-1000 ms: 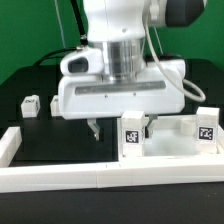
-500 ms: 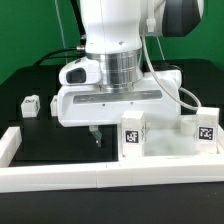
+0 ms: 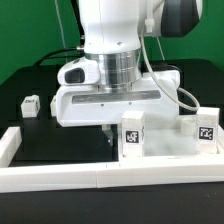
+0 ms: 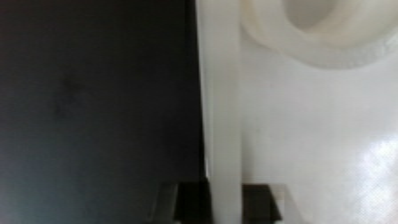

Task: Assemble square table

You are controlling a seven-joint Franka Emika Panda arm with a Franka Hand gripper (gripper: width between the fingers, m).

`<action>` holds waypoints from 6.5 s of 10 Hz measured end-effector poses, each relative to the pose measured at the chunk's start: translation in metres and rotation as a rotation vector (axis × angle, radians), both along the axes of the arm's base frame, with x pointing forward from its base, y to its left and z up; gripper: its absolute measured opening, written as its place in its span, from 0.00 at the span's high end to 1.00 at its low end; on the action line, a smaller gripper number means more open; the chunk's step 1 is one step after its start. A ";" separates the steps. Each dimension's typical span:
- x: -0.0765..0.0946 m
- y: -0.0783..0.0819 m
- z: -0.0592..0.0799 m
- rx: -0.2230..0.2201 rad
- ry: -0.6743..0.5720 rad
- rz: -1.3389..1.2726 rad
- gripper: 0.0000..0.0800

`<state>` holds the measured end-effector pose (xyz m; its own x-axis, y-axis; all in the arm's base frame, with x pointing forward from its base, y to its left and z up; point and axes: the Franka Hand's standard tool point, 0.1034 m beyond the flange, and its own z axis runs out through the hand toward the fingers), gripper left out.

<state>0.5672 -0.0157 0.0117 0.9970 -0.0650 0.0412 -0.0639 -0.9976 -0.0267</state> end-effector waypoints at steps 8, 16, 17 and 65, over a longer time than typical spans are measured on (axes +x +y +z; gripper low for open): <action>-0.002 -0.003 0.000 -0.002 -0.005 0.044 0.93; -0.018 -0.052 0.000 -0.018 0.016 0.501 0.93; -0.018 -0.052 0.000 -0.022 0.016 0.546 0.93; 0.009 0.134 0.005 -0.233 0.271 3.226 0.92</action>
Offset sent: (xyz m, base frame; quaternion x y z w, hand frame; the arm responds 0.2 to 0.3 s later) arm 0.0000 0.0000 0.0000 0.0000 0.0000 0.0000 1.0000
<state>0.5761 0.1185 0.0164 -0.9936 -0.0446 -0.1040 -0.0242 0.9815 -0.1898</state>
